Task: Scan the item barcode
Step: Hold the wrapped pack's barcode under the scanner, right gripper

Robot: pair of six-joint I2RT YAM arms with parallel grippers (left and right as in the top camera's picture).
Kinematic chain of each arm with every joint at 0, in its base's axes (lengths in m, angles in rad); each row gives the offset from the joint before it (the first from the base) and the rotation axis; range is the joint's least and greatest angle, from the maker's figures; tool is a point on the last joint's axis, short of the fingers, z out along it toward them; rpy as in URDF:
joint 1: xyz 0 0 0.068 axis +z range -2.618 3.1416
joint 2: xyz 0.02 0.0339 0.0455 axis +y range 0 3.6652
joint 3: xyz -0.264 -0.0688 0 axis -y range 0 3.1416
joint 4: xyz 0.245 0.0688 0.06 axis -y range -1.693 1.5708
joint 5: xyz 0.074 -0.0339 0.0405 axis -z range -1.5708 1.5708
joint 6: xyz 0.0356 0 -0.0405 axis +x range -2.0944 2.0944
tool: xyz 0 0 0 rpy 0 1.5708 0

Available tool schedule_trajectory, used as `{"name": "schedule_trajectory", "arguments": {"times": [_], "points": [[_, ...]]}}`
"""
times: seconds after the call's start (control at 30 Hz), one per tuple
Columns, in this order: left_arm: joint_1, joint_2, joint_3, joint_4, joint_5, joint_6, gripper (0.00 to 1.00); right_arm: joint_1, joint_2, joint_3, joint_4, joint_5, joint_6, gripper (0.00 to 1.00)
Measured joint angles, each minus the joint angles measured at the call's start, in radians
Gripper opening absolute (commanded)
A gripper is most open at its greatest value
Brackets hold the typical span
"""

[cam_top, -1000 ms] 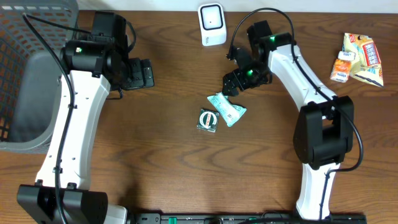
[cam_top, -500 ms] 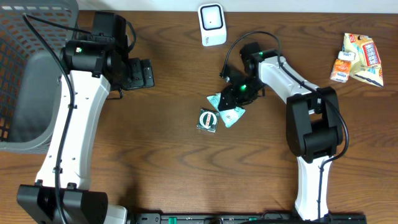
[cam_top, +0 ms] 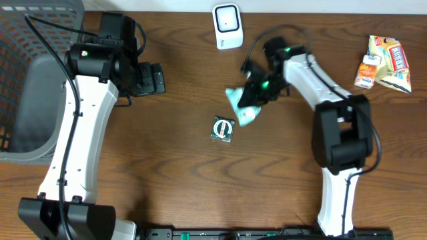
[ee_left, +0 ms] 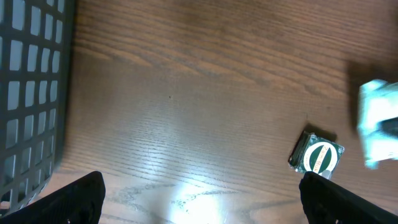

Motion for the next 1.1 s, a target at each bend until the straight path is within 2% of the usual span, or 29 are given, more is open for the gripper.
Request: {"name": "schedule_trajectory", "arguments": {"times": [0.17, 0.27, 0.57, 1.1], "points": [[0.000, 0.000, 0.000, 0.000, 0.000, 0.000, 0.98, -0.079, -0.175, 0.039, 0.097, -0.131, 0.183, 0.01], [0.000, 0.000, 0.000, 0.000, 0.000, 0.000, 0.98, -0.085, -0.241, 0.045, 0.127, -0.204, 0.225, 0.01], [0.000, 0.000, 0.000, 0.000, 0.000, 0.000, 0.98, -0.074, -0.263, 0.050, 0.137, -0.273, 0.147, 0.01], [0.000, 0.000, 0.000, 0.000, 0.000, 0.000, 0.98, -0.055, -0.263, 0.050, 0.143, -0.272, 0.126, 0.01]]}}
